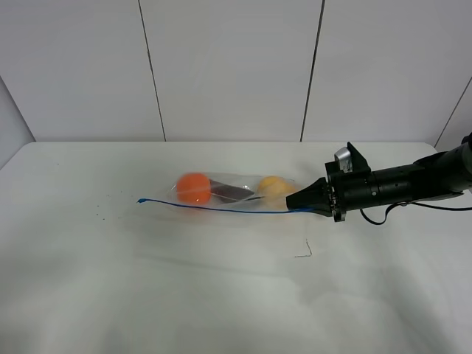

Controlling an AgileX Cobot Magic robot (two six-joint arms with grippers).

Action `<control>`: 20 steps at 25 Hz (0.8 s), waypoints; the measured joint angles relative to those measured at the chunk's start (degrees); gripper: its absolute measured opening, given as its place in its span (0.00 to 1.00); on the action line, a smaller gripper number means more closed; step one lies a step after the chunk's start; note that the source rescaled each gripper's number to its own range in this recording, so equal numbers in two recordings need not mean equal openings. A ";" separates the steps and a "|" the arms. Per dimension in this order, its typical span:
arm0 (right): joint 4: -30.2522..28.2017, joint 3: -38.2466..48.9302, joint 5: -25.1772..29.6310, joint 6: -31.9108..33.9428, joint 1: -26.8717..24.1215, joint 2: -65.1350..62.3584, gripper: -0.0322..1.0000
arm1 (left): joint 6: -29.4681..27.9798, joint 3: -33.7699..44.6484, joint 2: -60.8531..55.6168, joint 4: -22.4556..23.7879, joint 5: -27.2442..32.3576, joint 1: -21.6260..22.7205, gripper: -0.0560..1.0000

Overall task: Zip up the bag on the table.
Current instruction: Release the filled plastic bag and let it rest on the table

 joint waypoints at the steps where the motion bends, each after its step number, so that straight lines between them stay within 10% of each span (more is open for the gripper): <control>1: 0.00 0.00 0.00 0.00 0.00 0.00 0.03 | 0.00 0.00 0.00 0.00 0.00 0.00 1.00; 20: 0.00 0.00 0.00 -0.05 0.00 0.00 0.04 | 0.00 0.06 0.00 0.00 0.00 0.00 1.00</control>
